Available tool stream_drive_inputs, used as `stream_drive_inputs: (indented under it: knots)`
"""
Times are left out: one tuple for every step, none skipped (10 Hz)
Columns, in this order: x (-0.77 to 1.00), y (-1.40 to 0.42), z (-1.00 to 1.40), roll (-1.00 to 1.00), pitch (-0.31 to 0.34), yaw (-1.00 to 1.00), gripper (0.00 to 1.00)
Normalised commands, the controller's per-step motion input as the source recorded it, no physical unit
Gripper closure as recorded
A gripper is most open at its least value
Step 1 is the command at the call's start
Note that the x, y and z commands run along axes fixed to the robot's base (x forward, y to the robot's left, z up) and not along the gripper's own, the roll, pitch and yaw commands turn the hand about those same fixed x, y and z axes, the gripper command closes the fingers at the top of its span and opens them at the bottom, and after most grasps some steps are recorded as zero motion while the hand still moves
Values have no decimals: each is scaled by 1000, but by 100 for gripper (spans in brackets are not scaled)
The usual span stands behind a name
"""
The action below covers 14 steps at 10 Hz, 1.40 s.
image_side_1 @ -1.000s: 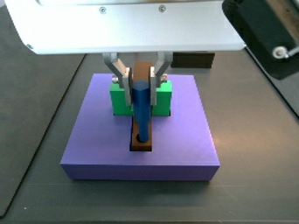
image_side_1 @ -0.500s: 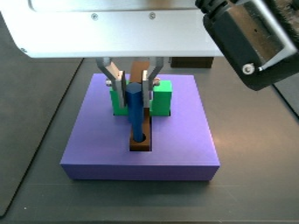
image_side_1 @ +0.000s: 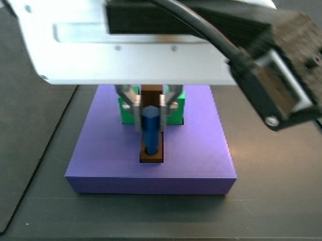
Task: Pick up the blue object. Move up. Move to above the board. Insert the blue object.
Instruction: Insert the blue object.
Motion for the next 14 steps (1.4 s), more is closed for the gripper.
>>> stream_drive_inputs:
  knots:
    - [346, 0, -177, 259, 146, 43, 100]
    - [300, 0, -146, 266, 166, 0, 100]
    - [66, 0, -171, 283, 119, 0, 100]
    - [-80, 11, -169, 223, 74, -117, 100]
    - [-229, 0, -89, 209, 40, -143, 100]
    - [-163, -111, -20, 144, 14, -23, 100]
    - [-74, -231, -74, 90, 0, 0, 100]
    - [0, -140, -320, 34, 0, 0, 100]
    - [0, -37, -717, 33, -36, 0, 100]
    - [97, 0, -911, 27, -60, 0, 100]
    - [20, 0, -929, 16, -84, 0, 100]
    - [0, 0, -503, 23, -24, 0, 100]
    - [0, 0, 0, 4, 0, 0, 100]
    - [0, 0, 0, 0, 0, 0, 100]
